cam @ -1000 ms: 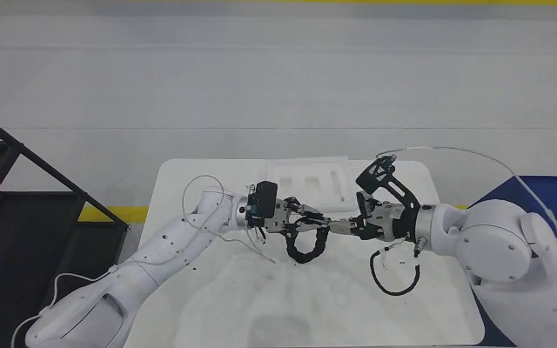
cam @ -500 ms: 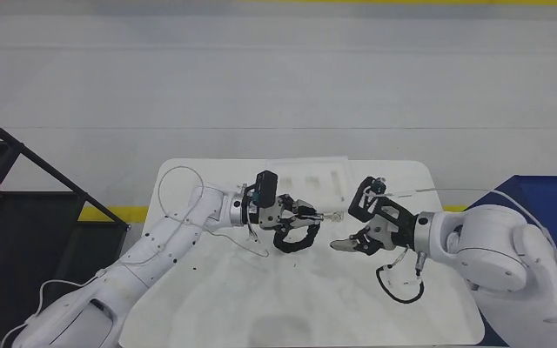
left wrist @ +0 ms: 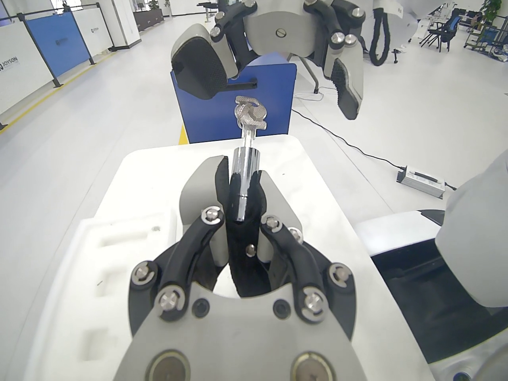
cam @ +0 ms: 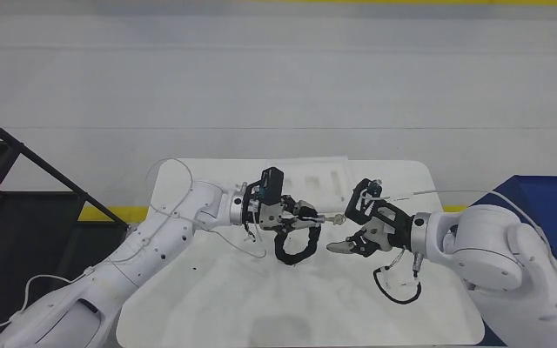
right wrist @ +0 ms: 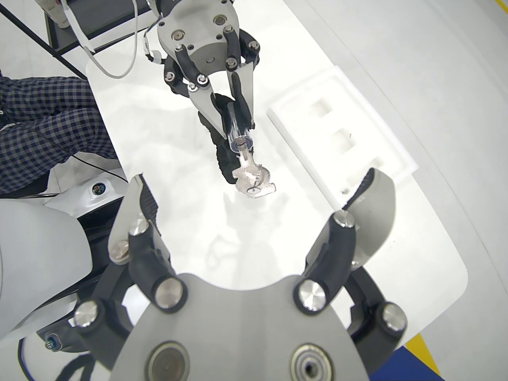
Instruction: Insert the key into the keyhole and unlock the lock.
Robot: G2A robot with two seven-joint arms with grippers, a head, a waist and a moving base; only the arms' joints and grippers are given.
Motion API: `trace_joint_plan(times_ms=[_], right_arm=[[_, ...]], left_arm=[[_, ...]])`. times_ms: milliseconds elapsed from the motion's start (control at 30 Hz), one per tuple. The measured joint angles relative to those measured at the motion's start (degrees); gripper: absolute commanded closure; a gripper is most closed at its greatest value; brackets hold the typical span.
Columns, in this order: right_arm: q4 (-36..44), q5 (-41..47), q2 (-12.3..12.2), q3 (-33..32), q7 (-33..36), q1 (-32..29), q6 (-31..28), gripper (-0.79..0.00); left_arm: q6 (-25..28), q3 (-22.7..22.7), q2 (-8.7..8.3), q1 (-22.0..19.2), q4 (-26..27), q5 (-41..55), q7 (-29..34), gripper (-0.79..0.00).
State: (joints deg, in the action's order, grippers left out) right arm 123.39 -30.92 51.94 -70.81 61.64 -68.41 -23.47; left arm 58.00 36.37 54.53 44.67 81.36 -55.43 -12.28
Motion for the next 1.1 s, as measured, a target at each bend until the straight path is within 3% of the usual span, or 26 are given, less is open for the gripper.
trace_joint_plan(times_ms=[133, 367, 633, 733, 767, 1100], right_arm=[[-0.53, -3.04, -0.10, 0.35, -0.87, -0.56, -0.26, -0.785], [-3.39, -15.10, -0.61, 1.77, -4.76, 2.24, -18.08, -0.785], [-5.04, -25.98, -0.62, 2.83, -15.10, 1.37, -24.48, -0.785], [-4.16, -29.60, -0.65, 2.70, -18.58, 0.42, -24.29, -0.523], [-3.80, -30.96, -0.68, 2.57, -19.84, -0.06, -24.10, -0.397], [-0.49, -38.68, -1.07, 1.52, -25.43, -4.00, -23.20, -0.314]], left_arm=[[0.00, -1.24, -0.22, -1.05, -0.72, 3.29, 2.28, 0.000], [0.00, -4.50, -0.10, -3.32, -3.15, 9.07, 3.92, 0.000], [0.00, -8.10, 0.38, -6.12, -4.82, 11.42, 3.99, 0.000], [0.00, -9.17, 0.50, -6.69, -5.18, 11.35, 3.45, 0.000], [0.00, -9.51, 0.54, -6.92, -5.46, 11.37, 3.16, 0.000], [0.00, -11.99, 0.79, -8.45, -6.76, 11.38, 0.90, 0.000]])
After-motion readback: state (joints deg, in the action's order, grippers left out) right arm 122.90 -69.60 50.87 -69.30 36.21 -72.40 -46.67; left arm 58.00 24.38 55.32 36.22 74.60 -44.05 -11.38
